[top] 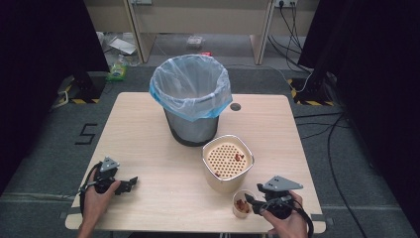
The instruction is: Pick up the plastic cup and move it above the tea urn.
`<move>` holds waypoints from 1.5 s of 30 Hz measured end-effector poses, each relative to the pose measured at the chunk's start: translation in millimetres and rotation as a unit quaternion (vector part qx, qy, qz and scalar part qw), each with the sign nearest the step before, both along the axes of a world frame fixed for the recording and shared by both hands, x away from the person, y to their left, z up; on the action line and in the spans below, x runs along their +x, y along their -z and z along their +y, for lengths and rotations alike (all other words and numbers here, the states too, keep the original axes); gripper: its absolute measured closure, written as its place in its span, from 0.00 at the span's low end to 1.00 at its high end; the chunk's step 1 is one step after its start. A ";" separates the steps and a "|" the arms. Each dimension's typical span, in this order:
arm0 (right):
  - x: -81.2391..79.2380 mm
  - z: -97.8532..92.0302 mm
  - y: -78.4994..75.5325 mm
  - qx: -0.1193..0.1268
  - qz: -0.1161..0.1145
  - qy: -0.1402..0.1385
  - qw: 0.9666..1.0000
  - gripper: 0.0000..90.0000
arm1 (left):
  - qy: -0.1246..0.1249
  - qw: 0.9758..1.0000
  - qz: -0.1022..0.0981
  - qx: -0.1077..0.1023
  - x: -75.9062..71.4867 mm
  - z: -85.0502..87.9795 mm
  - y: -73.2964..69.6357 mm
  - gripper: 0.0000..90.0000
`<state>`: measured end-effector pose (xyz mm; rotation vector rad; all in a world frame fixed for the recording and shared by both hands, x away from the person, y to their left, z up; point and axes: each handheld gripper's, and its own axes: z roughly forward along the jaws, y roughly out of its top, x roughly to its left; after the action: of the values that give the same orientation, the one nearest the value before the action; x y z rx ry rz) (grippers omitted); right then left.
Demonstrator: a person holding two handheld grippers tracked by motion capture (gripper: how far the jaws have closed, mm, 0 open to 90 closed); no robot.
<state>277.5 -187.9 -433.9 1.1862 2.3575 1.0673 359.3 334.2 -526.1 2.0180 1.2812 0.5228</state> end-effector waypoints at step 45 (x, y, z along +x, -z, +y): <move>32.4 -43.5 -5.0 -0.076 -0.086 0.014 0.993 1.00 | 0.000 1.000 0.000 0.000 0.0 0.0 0.0 0.00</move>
<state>309.9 -231.4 -429.0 1.0264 2.2381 0.9227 359.3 334.2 -526.1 2.0180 1.2810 0.5230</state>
